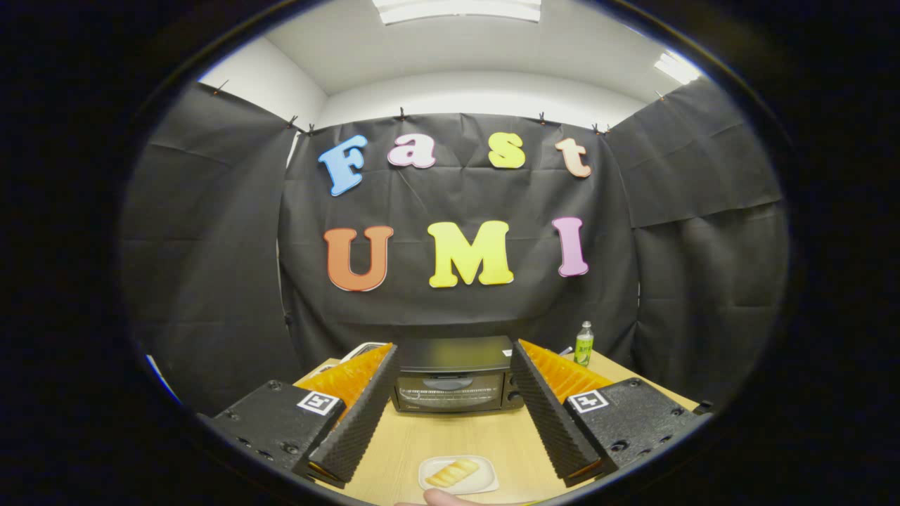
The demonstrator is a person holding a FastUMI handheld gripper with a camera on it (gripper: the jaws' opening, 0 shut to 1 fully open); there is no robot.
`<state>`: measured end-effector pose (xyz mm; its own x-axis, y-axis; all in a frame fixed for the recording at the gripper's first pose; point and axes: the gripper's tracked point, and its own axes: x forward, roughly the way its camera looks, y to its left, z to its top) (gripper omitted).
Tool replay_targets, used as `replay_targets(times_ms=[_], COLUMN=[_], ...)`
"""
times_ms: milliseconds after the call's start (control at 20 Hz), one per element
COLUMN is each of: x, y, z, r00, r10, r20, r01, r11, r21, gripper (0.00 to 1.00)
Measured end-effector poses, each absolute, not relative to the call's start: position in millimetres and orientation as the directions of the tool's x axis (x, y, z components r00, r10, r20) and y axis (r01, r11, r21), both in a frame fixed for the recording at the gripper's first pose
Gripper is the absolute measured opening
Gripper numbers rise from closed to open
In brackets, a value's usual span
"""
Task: Open the toaster oven, put the food inside, and close the toaster oven door.
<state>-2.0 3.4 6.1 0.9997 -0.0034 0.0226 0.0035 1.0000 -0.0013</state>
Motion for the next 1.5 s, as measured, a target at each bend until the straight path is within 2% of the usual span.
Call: replay_targets(times_ms=[900,1150,1500], x=[21,52,132], y=[-6,-19,-25], z=[-14,-38,-57], r00=[1.0,0.999,0.999], r10=[-0.005,-0.022,-0.012], r20=[0.006,-0.03,-0.038], r01=[0.006,0.022,0.011], r11=[1.0,1.0,0.999], r21=[-0.009,-0.019,-0.03], gripper=[1.0,1.0,1.0])
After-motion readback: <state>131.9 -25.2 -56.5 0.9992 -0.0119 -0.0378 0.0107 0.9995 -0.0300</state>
